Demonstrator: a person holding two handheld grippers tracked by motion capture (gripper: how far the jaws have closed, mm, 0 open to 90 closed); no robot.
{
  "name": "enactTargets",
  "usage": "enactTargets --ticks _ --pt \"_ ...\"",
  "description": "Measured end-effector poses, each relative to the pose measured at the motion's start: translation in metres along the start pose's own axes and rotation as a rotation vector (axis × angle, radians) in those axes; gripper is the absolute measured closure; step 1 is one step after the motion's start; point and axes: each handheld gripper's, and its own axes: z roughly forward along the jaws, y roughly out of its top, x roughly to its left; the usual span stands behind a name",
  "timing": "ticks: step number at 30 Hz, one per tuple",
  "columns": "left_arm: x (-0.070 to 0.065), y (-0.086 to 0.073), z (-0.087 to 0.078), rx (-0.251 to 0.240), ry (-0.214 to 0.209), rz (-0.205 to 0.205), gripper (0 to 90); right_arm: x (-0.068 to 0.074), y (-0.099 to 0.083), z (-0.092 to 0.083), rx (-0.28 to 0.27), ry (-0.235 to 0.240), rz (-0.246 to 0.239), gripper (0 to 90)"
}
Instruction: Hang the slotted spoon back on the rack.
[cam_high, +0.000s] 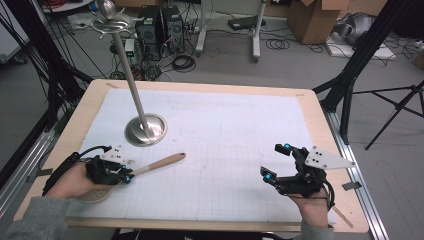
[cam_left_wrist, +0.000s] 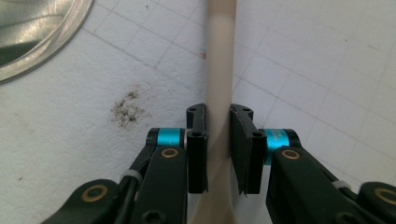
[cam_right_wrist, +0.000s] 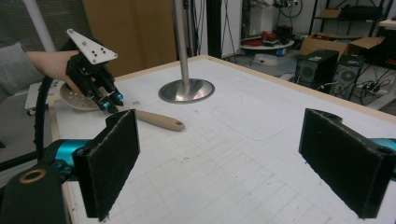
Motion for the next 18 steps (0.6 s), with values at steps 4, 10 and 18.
enactTargets --ticks 4,10,18 --pt "0.0 -0.002 -0.003 -0.005 0.006 -0.013 77.7 0.0 0.0 0.0 -0.001 -0.001 0.005 11.6" --pt "0.003 -0.006 -0.015 -0.073 0.007 -0.056 77.7 0.0 -0.001 0.003 0.008 0.007 0.003 11.6" --pt "0.007 -0.014 -0.034 -0.15 0.018 -0.096 77.7 0.0 -0.001 0.004 0.011 0.011 0.004 11.6"
